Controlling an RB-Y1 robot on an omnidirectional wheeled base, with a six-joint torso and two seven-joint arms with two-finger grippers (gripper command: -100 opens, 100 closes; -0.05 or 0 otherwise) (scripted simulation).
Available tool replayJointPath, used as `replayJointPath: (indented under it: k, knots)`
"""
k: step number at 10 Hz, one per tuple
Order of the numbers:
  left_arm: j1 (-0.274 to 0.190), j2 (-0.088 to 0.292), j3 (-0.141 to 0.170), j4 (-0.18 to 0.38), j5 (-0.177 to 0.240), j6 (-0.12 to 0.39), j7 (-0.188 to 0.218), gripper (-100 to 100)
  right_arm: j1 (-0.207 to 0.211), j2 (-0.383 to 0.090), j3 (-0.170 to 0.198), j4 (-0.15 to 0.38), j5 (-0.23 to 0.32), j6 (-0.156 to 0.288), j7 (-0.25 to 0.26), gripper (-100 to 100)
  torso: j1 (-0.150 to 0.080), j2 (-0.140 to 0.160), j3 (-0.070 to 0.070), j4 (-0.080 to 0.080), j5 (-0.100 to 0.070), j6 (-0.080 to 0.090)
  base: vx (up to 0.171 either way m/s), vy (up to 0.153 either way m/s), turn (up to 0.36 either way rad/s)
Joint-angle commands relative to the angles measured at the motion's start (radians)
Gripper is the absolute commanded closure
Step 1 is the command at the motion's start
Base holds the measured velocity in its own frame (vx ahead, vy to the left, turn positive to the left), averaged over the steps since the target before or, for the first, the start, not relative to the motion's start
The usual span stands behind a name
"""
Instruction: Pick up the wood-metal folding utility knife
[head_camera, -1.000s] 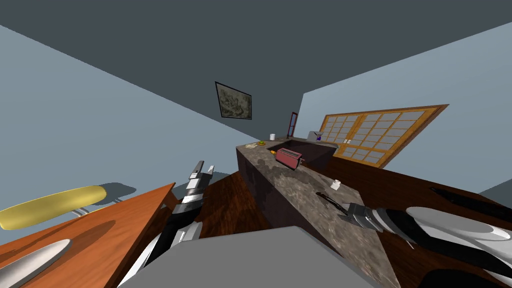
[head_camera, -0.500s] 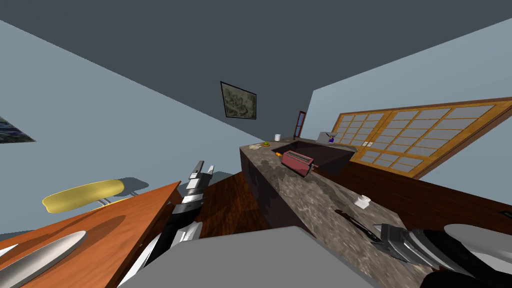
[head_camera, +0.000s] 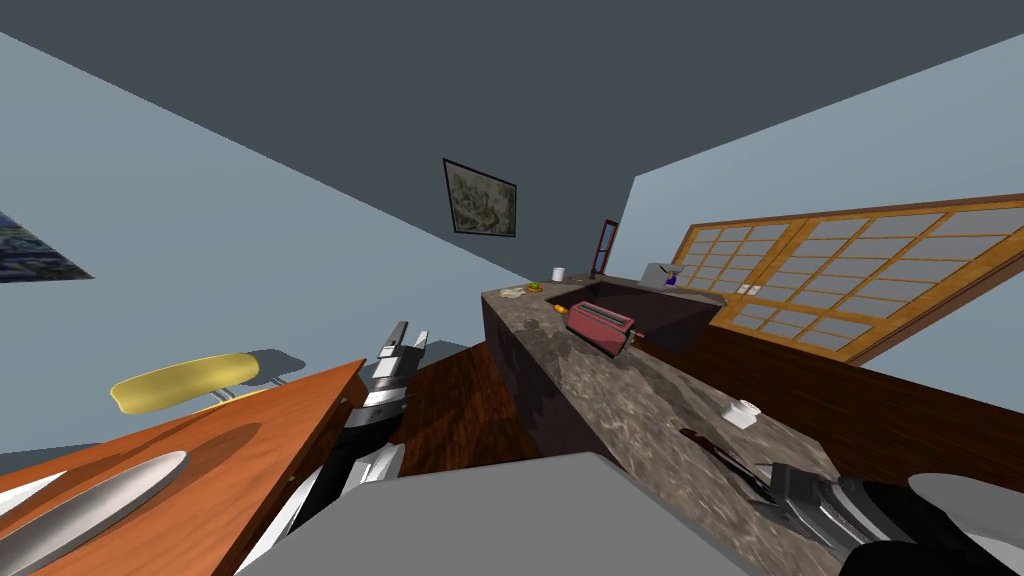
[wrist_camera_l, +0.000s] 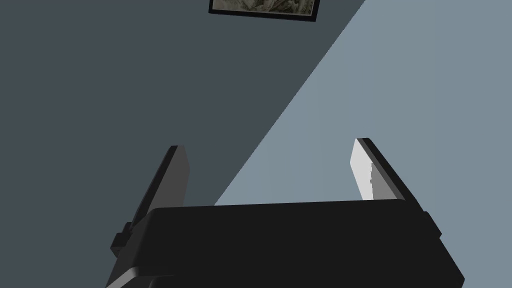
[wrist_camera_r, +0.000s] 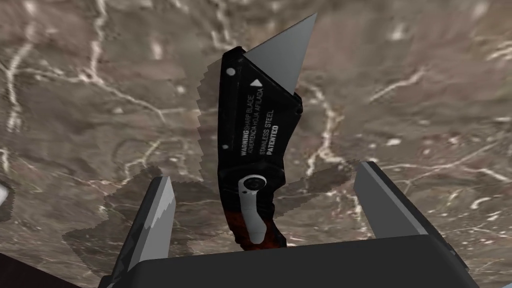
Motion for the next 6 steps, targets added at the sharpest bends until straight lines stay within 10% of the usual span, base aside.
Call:
replayJointPath:
  k: [1, 2, 6]
  knots:
    - [0.000, 0.000, 0.000, 0.000, 0.000, 0.000, 0.000, 0, 0.000, 0.000, 0.000, 0.000, 0.000, 0.000, 0.000, -100, 0.000, 0.000, 0.000, 0.000, 0.000, 0.000, -0.004, -0.005, 0.014]
    - [0.000, 0.000, 0.000, 0.000, 0.000, 0.000, 0.000, 0, -0.001, 0.003, 0.002, 0.001, 0.001, 0.001, 0.002, 100, 0.001, 0.000, 0.000, 0.000, 0.000, 0.000, 0.000, 0.000, 0.000]
    - [0.000, 0.000, 0.000, 0.000, 0.000, 0.000, 0.000, 0, -0.002, 0.001, 0.000, 0.002, 0.001, 0.002, 0.002, 100, 0.001, -0.001, -0.001, -0.001, -0.001, 0.000, 0.000, 0.000, 0.000]
